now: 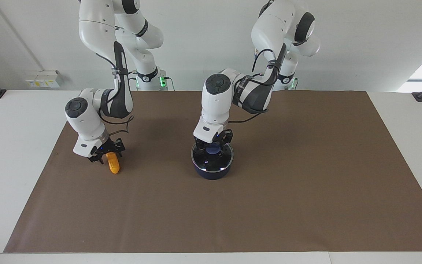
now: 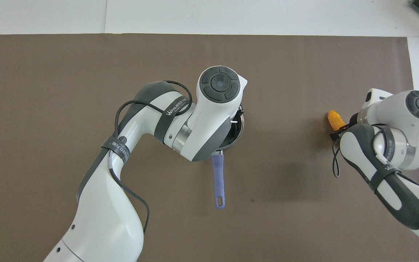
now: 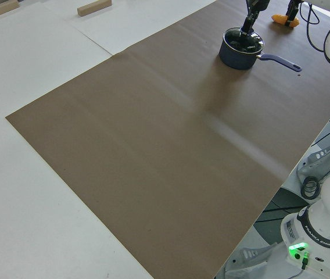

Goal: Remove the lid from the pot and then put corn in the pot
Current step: 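Hold the lid with the left gripper while the right gripper grasps the corn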

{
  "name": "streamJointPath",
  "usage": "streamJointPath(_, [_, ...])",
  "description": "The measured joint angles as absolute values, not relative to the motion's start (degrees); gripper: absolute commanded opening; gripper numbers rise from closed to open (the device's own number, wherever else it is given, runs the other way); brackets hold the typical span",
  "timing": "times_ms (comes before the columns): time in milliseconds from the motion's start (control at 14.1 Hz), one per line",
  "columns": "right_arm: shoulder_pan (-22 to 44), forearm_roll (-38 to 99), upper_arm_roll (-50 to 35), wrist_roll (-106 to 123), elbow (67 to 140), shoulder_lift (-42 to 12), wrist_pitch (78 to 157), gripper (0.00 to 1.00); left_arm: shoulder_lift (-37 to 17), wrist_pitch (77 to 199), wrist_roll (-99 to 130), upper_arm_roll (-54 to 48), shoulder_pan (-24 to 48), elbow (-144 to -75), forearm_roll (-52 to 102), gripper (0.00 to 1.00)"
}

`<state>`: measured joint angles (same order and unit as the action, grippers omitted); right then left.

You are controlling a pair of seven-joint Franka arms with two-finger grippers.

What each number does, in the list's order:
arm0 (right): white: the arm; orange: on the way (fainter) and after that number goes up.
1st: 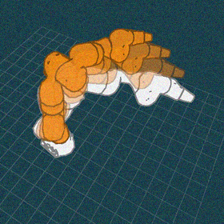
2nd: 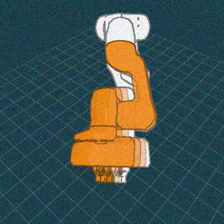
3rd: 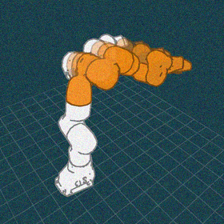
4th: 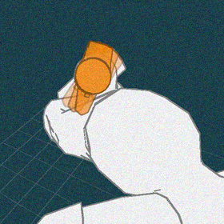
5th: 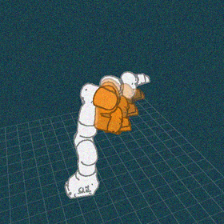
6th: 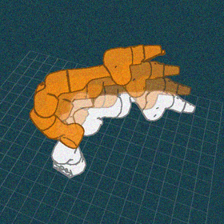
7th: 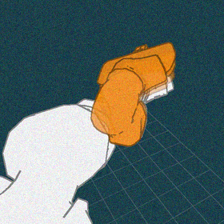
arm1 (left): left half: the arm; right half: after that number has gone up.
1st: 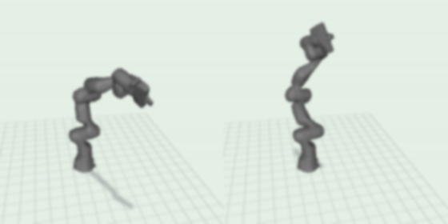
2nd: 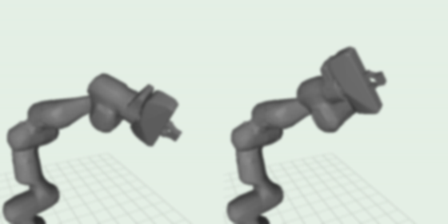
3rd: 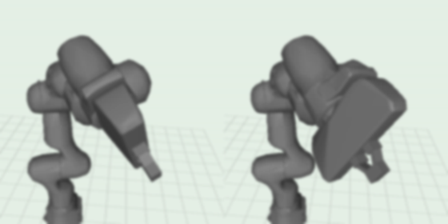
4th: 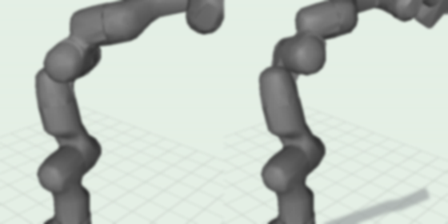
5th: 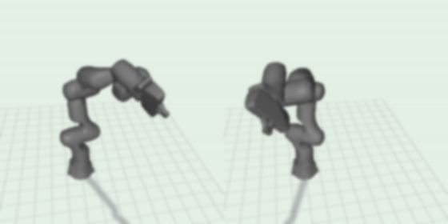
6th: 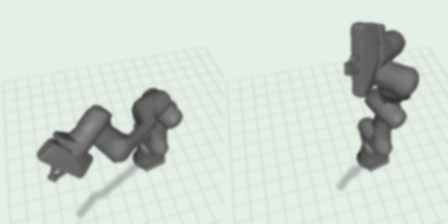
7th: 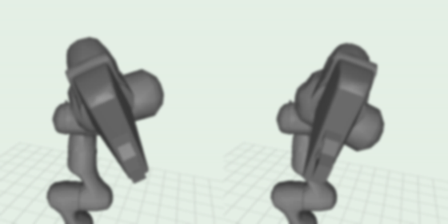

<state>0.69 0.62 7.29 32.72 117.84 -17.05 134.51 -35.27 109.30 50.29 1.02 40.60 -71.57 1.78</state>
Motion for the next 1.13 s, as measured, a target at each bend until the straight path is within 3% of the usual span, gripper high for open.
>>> streamJointPath(142, [0.8, 0.7, 7.2, 32.7, 117.5, -17.1, 134.5, 0.00, -35.3, 109.3, 50.3, 1.0, 40.6, -71.6, 1.8, 0.34])
streamJointPath(283, [1.0, 0.7, 7.2, 32.3, 116.7, -17.0, 134.2, 0.00, -35.2, 109.3, 50.3, 1.0, 40.6, -71.5, 1.8, 0.14])
streamJointPath(496, [1.1, 0.8, 7.2, 27.9, 111.5, -16.9, 128.4, 0.00, -35.2, 109.2, 50.3, 1.0, 40.6, -71.5, 1.8, 0.08])
streamJointPath(567, [1.1, 0.7, 7.0, 25.5, 109.1, -16.7, 125.6, 0.00, -35.2, 109.2, 50.3, 1.0, 40.6, -71.5, 1.8, 0.00])
streamJointPath(779, [1.2, 0.7, 6.8, 21.8, 104.1, -15.7, 120.8, 0.00, -34.2, 108.7, 50.3, 0.9, 40.6, -71.0, 1.8, 0.00])
streamJointPath(1133, [1.5, 0.8, 6.5, 15.0, 102.4, -11.9, 117.0, 0.00, -30.0, 104.5, 50.3, 1.0, 40.6, -70.7, 1.8, 0.00])
